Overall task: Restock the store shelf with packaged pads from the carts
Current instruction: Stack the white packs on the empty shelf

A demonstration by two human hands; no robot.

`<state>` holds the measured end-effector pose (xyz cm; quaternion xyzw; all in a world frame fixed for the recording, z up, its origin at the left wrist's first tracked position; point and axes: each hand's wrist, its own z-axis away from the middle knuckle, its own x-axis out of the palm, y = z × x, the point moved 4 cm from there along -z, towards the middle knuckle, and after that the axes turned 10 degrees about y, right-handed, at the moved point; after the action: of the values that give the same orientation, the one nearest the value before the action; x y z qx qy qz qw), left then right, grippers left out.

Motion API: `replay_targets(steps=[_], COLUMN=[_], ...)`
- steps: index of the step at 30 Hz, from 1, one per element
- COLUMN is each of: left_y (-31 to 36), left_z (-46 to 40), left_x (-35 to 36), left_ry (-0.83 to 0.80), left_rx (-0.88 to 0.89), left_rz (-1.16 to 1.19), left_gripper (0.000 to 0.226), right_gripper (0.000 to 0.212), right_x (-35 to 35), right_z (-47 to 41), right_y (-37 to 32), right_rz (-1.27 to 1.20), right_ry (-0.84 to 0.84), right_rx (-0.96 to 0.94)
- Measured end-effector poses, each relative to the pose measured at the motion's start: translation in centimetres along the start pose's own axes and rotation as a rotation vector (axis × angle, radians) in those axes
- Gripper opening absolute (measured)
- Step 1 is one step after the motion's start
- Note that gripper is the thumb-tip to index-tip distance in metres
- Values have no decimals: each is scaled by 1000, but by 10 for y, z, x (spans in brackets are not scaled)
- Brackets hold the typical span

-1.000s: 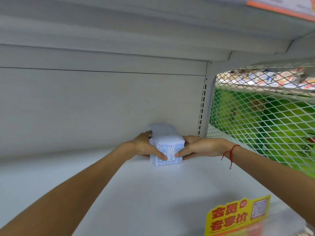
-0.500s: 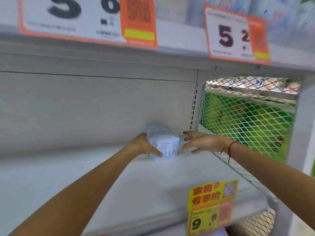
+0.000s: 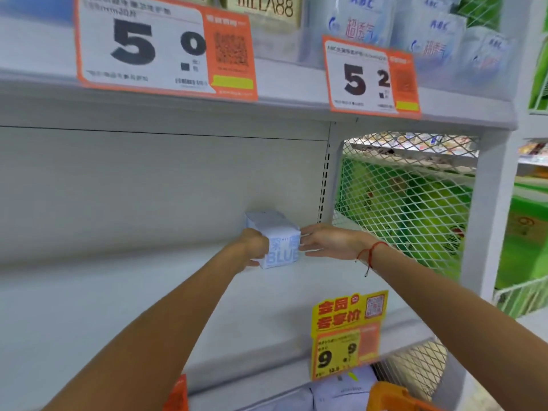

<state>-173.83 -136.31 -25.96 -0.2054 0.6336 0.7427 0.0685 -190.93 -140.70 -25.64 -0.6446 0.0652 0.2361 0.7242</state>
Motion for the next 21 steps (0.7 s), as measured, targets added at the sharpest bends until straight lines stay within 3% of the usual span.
replay_targets(steps=[5, 8, 11, 16, 21], left_y=[4, 17, 29, 27, -3], left_z=[12, 48, 110, 198, 248], left_x=[-15, -23, -18, 11, 63], left_ry=[49, 140, 91, -121, -324], left_rx=[41, 179, 302, 443, 722], left_rz=[24, 39, 73, 49, -295], left_gripper=[43, 48, 36, 10, 17], right_gripper=[51, 41, 30, 21, 27], right_x=[-14, -25, -30, -25, -4], right_z=[15, 65, 135, 242, 307], right_y=[-8, -27, -39, -23, 31], right_rz=[-7, 92, 146, 428, 877], right_ry=[121, 280, 371, 242, -13], right_rx=[-36, -190, -376, -429, -206])
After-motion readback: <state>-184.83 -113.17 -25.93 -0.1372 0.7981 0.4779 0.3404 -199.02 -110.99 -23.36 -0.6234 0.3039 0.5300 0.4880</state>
